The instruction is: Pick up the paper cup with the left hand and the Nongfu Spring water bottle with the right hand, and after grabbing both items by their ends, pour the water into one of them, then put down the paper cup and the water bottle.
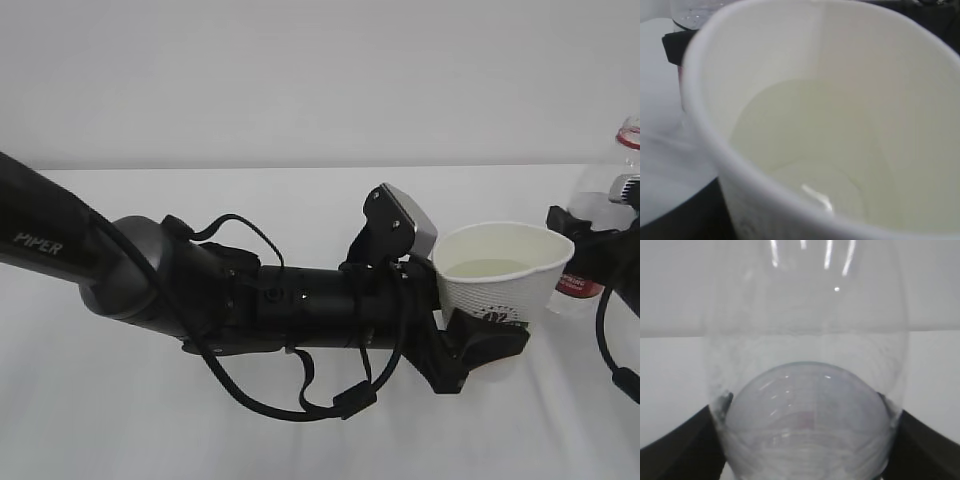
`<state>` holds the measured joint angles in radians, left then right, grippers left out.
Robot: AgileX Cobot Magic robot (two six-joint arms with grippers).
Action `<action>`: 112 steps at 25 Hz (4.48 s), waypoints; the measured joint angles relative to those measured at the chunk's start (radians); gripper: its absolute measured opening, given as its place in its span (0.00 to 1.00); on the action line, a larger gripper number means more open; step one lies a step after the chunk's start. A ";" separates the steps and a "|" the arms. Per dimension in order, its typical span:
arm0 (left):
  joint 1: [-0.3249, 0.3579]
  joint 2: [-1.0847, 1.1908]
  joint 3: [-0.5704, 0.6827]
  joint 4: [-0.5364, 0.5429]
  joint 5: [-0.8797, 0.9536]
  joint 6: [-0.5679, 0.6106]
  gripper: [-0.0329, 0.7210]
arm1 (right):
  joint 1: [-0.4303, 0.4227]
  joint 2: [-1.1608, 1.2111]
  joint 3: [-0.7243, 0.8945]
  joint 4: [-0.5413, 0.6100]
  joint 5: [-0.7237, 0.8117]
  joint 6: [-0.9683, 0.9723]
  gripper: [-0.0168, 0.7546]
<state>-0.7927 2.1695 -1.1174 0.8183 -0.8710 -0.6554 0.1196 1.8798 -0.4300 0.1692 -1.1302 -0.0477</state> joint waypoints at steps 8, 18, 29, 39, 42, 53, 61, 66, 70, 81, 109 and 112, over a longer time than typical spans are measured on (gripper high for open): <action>0.000 0.000 0.000 0.000 0.000 0.000 0.69 | 0.000 0.000 0.000 -0.038 -0.002 -0.010 0.83; 0.000 0.000 0.000 0.000 0.000 0.000 0.69 | 0.000 0.000 0.026 -0.050 -0.008 -0.012 0.83; 0.000 0.000 0.000 0.000 0.000 0.000 0.69 | 0.000 -0.007 0.068 -0.058 -0.010 -0.012 0.83; 0.000 0.000 0.000 0.000 0.000 0.000 0.69 | 0.000 -0.167 0.154 -0.046 -0.011 -0.013 0.83; 0.000 0.000 0.000 0.000 0.000 0.000 0.69 | 0.000 -0.211 0.179 -0.046 -0.011 -0.013 0.83; 0.000 0.000 0.000 -0.002 0.000 0.000 0.69 | 0.000 -0.407 0.234 -0.044 0.062 -0.009 0.83; 0.013 0.000 0.000 -0.073 0.000 0.000 0.69 | 0.000 -0.491 0.238 -0.049 0.104 -0.007 0.83; 0.060 0.000 0.000 -0.076 0.000 0.000 0.69 | 0.000 -0.493 0.238 -0.059 0.125 -0.007 0.82; 0.111 0.000 0.000 -0.080 -0.007 0.000 0.69 | 0.000 -0.493 0.238 -0.073 0.157 -0.007 0.81; 0.262 0.000 0.000 -0.046 -0.071 0.000 0.69 | 0.000 -0.493 0.238 -0.078 0.163 -0.005 0.80; 0.433 -0.037 0.143 0.020 -0.174 0.048 0.69 | 0.000 -0.493 0.238 -0.078 0.163 -0.005 0.79; 0.444 -0.048 0.159 0.018 -0.190 0.050 0.69 | 0.000 -0.493 0.238 -0.078 0.163 -0.005 0.79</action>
<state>-0.3488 2.1216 -0.9586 0.8364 -1.0610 -0.6056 0.1196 1.3868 -0.1921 0.0915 -0.9668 -0.0529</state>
